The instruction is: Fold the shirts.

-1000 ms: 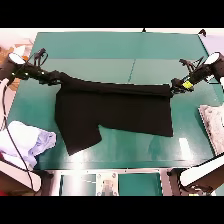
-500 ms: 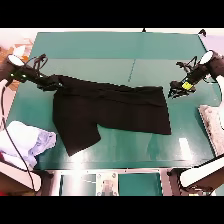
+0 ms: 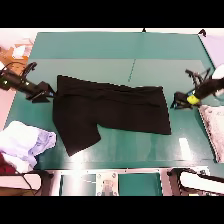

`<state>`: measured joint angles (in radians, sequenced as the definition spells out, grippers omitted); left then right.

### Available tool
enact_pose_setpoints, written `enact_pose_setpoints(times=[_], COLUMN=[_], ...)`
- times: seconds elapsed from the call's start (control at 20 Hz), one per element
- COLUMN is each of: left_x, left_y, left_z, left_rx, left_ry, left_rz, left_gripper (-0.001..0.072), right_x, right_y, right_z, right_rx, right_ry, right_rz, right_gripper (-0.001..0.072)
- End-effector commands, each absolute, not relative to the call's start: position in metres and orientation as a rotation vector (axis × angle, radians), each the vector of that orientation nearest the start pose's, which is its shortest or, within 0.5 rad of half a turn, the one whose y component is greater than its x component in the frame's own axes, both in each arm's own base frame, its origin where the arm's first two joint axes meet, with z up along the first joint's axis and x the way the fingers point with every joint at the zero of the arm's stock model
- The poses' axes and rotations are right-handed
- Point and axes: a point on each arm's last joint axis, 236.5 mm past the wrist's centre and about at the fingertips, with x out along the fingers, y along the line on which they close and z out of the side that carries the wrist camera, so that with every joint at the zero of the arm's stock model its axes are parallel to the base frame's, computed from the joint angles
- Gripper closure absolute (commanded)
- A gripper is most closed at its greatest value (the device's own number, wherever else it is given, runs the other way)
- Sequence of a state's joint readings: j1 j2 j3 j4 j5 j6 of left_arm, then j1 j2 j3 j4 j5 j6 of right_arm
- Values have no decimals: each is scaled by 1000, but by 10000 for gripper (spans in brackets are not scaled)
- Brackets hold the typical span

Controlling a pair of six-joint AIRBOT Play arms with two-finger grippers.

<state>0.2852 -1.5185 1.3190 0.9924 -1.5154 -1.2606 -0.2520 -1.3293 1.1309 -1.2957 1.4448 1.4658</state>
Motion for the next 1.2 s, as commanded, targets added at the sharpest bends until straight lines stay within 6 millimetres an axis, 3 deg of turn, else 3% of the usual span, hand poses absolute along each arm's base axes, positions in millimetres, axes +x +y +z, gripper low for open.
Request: enact_pose_setpoints(times=[0.0,0.2,0.4,0.5,0.7,0.75,0.8,0.95,1.0,1.1,1.15], left_x=[323,282,252,241,244,247,252,263,265,267,267], left_y=[-21,-29,-44,-49,-61,-63,-67,-84,-90,-100,-103], left_z=[-8,-36,-76,-90,-99,-100,-99,-99,-101,-101,-97], left_rx=[-547,-617,-707,-733,-817,-838,-861,-856,-821,-780,-778], left_ry=[1495,1502,1555,1567,1515,1496,1469,1416,1413,1412,1414], left_rz=[-364,-294,-251,-233,-226,-228,-239,-269,-278,-302,-327], left_gripper=[54,54,55,55,56,78,150,160,245,645,684], right_x=[266,241,222,210,217,223,229,240,241,241,241], right_y=[-7,16,37,40,32,29,27,23,23,22,22], right_z=[-48,-67,-94,-109,-117,-116,-114,-111,-110,-110,-110], right_rx=[547,849,990,1010,1019,1032,1046,1080,1082,1081,1081], right_ry=[1537,1369,1312,1330,1275,1244,1215,1163,1158,1156,1155], right_rz=[1,-55,-98,-126,-175,-187,-197,-213,-214,-216,-217], right_gripper=[451,448,343,339,338,338,339,339,339,338,337])
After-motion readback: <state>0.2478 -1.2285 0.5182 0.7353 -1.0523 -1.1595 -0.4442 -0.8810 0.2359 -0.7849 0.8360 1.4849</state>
